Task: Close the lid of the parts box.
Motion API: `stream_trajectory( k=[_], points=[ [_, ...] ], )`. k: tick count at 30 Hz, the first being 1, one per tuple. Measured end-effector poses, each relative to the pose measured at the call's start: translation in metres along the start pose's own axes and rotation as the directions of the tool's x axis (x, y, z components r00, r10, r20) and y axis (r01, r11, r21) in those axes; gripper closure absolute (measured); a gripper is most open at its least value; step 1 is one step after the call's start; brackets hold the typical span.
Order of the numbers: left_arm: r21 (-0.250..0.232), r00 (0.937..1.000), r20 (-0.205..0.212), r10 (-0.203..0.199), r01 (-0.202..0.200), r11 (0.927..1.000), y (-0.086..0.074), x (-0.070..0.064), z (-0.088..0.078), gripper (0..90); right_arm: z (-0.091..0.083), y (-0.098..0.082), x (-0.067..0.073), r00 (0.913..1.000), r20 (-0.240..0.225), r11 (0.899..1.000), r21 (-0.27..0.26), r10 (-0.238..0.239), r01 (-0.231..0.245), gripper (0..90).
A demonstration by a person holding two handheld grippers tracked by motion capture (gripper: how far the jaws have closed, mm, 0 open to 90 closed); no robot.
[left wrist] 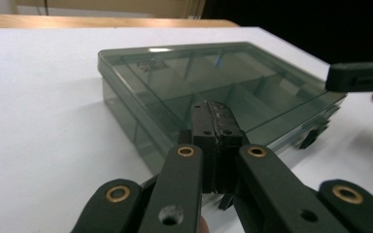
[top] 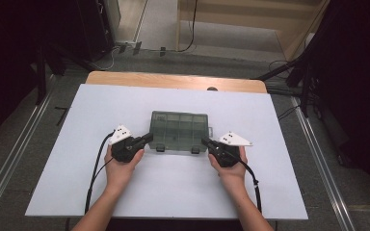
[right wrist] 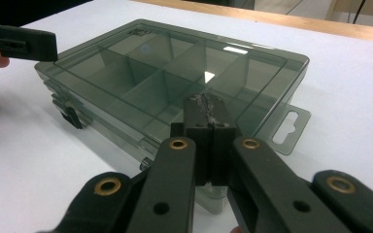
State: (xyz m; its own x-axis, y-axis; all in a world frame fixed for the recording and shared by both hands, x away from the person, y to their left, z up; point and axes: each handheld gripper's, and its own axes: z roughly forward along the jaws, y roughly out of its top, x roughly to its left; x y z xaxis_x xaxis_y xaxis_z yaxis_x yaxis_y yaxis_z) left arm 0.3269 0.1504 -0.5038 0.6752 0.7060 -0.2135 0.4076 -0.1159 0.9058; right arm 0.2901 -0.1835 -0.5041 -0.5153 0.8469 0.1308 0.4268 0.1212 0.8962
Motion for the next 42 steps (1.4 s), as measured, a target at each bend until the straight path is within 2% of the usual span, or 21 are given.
stream_trajectory(
  k=[12, 14, 15, 20, 22, 23, 26, 27, 31, 33, 35, 37, 42],
  points=[
    [-0.017, 0.9998, -0.015, -0.014, 0.013, 0.9998, -0.004, 0.001, -0.002, 90.0, 0.001, -0.009, -0.001, 0.9999, 0.003, 1.000, -0.010, 0.010, -0.010, 90.0],
    [-0.021, 0.9996, -0.015, -0.022, 0.022, 0.9995, -0.005, 0.002, -0.002, 90.0, 0.001, -0.009, 0.001, 0.9999, 0.015, 1.000, -0.015, -0.008, 0.008, 90.0],
    [-0.020, 0.9996, -0.015, -0.023, 0.023, 0.9995, -0.005, 0.003, -0.003, 90.0, 0.001, -0.009, 0.001, 0.9999, 0.016, 1.000, -0.015, 0.000, 0.000, 90.0],
    [-0.024, 0.9992, -0.019, -0.034, 0.033, 0.9991, -0.006, 0.003, -0.003, 90.0, 0.000, -0.007, -0.002, 0.9998, -0.008, 1.000, -0.006, 0.021, -0.021, 90.0],
    [-0.025, 0.9992, -0.021, -0.034, 0.034, 0.9991, -0.006, 0.003, -0.003, 90.0, -0.003, -0.008, -0.003, 0.9997, -0.018, 1.000, -0.014, 0.017, -0.018, 81.4],
    [-0.025, 0.9992, -0.019, -0.035, 0.034, 0.9991, -0.005, 0.003, -0.003, 90.0, -0.006, -0.007, -0.003, 0.9995, -0.029, 1.000, -0.027, 0.014, -0.014, 72.4],
    [-0.025, 0.9992, -0.018, -0.035, 0.034, 0.9991, -0.005, 0.003, -0.003, 90.0, -0.014, -0.003, -0.003, 0.9997, -0.026, 0.998, -0.058, 0.000, -0.002, 51.2],
    [-0.026, 0.9992, -0.018, -0.035, 0.035, 0.9991, -0.005, 0.003, -0.003, 90.0, -0.019, -0.001, -0.003, 0.9998, -0.016, 0.997, -0.078, -0.008, 0.006, 40.7],
    [-0.027, 0.9993, -0.021, -0.032, 0.032, 0.9991, -0.006, 0.003, -0.003, 90.0, -0.031, 0.001, -0.003, 0.9998, 0.006, 0.996, -0.092, -0.018, 0.018, 11.9],
    [-0.028, 0.9992, -0.022, -0.033, 0.032, 0.9991, -0.006, 0.003, -0.003, 90.0, -0.037, 0.000, -0.005, 0.9998, 0.005, 0.995, -0.097, -0.021, 0.021, 7.2],
    [-0.028, 0.9992, -0.022, -0.032, 0.031, 0.9991, -0.006, 0.003, -0.003, 90.0, -0.044, -0.002, -0.011, 1.0000, 0.008, 0.994, -0.107, 0.001, 0.000, 0.3],
    [-0.027, 0.9993, -0.021, -0.032, 0.031, 0.9992, -0.006, 0.003, -0.003, 90.0, -0.050, -0.003, -0.016, 0.9999, 0.002, 0.993, -0.116, 0.014, -0.014, 0.0],
    [-0.026, 0.9993, -0.013, -0.035, 0.035, 0.9991, -0.005, 0.004, -0.003, 90.0, -0.069, -0.008, -0.025, 0.9990, 0.045, 0.992, -0.129, 0.005, 0.000, 0.0]
  ],
)
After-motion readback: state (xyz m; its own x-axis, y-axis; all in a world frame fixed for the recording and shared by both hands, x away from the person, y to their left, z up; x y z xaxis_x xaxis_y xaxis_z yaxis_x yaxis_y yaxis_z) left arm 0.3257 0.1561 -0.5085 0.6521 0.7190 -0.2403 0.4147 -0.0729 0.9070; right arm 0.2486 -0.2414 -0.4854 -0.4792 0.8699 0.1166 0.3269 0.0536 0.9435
